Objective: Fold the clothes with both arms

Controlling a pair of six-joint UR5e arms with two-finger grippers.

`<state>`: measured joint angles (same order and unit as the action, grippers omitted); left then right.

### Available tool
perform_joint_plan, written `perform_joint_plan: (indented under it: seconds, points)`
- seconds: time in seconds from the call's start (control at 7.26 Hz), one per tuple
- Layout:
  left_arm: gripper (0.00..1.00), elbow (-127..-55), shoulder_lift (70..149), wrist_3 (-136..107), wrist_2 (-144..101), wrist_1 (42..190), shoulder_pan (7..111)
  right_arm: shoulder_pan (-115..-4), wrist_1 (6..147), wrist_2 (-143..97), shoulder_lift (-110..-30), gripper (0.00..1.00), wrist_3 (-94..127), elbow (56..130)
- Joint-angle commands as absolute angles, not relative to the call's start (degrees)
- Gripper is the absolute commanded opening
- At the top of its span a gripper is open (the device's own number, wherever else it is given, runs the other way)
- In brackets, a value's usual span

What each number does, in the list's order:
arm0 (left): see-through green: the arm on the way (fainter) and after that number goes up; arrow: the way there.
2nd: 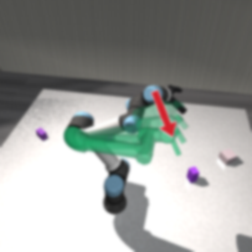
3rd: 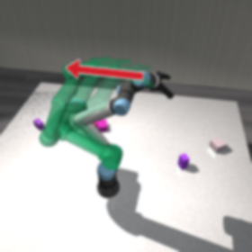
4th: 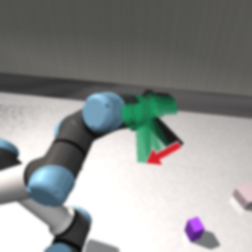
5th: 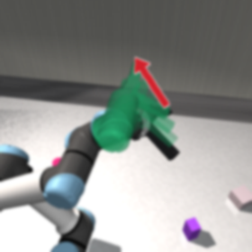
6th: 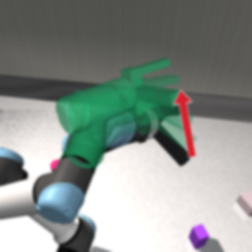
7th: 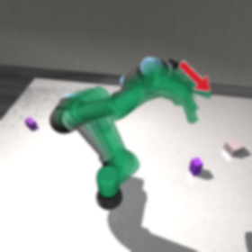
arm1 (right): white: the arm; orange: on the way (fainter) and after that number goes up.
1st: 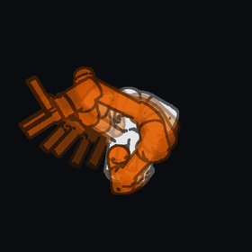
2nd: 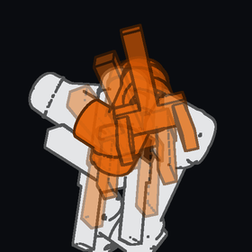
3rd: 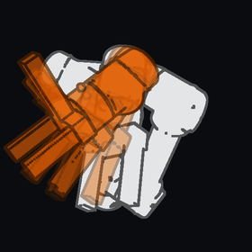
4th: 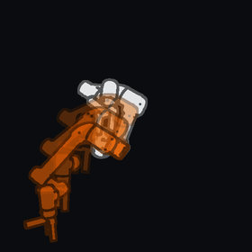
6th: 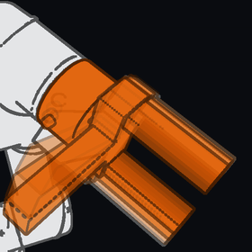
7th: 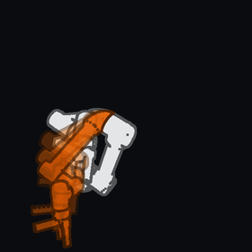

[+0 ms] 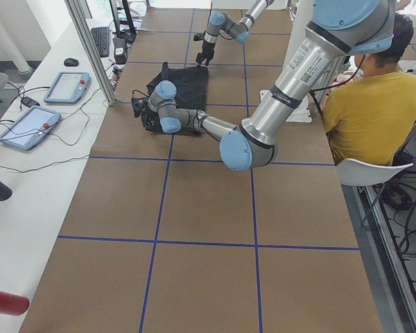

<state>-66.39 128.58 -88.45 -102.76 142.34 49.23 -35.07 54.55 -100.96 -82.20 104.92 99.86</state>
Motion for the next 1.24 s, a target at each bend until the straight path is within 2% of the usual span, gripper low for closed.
perform_joint_plan:
  seconds: [0.0, 0.14, 0.41, 0.55, 1.1]
  points:
    - [0.66, -66.4, 128.7, -88.4, -102.7, 142.3, 49.2, -32.2, 54.5, -99.8, -84.1, 0.73, 105.7, 101.7]
    - [0.66, -66.4, 128.6, -88.4, -102.7, 142.3, 49.2, -31.4, 54.5, -98.8, -83.9, 0.47, 108.4, 101.4]
    - [0.66, -66.3, 128.4, -88.4, -102.7, 142.3, 49.2, -31.2, 54.5, -98.3, -82.9, 0.45, 108.5, 101.0]
    - [0.66, -66.3, 128.3, -88.4, -102.7, 142.3, 49.1, -31.4, 54.6, -98.3, -81.8, 0.02, 108.5, 100.9]
    - [0.66, -66.2, 128.1, -88.4, -102.7, 142.3, 49.0, -31.8, 54.5, -99.4, -82.8, 0.00, 107.9, 101.7]
